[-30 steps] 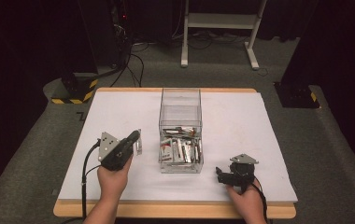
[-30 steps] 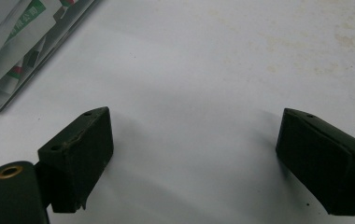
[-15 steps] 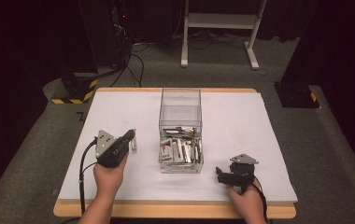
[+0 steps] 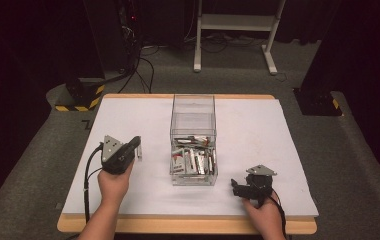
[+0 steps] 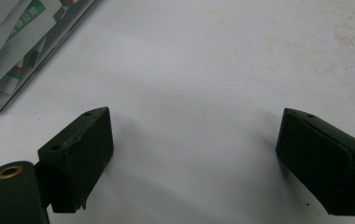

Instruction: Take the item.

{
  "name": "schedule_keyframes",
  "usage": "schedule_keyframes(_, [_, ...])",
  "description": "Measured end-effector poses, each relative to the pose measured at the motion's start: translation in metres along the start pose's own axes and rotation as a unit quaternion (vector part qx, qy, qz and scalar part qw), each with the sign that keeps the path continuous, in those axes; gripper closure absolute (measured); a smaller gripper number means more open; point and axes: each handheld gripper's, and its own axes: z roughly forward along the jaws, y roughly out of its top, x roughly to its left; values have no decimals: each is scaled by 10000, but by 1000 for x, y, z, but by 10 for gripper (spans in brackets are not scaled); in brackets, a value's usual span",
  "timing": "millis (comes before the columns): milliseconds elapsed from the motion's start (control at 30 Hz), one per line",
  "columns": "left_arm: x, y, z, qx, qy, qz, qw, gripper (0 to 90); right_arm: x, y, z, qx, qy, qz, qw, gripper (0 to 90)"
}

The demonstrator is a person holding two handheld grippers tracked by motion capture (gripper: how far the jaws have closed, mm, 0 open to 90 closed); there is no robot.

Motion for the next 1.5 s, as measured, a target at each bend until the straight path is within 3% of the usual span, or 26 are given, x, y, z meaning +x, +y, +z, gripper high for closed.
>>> schedule_keyframes(167, [5,0,4,18,70,-29,10000,900,0,0,0,3,7,0,10000,110])
schedule_keyframes(433, [17,-3,18,128,239,85,9996,900,0,0,0,1,7,2,10000,110])
schedule_keyframes(867, [35,0,30,216,341,-33,9992,900,0,0,0,2,10,1,10000,110])
schedule_keyframes(1167, [49,-8,44,517,564,-103,9970,899,0,0,0,-4,3,1,10000,110])
schedule_keyframes(1500, [53,-13,51,616,654,-119,9959,897,0,0,0,-4,2,0,10000,110])
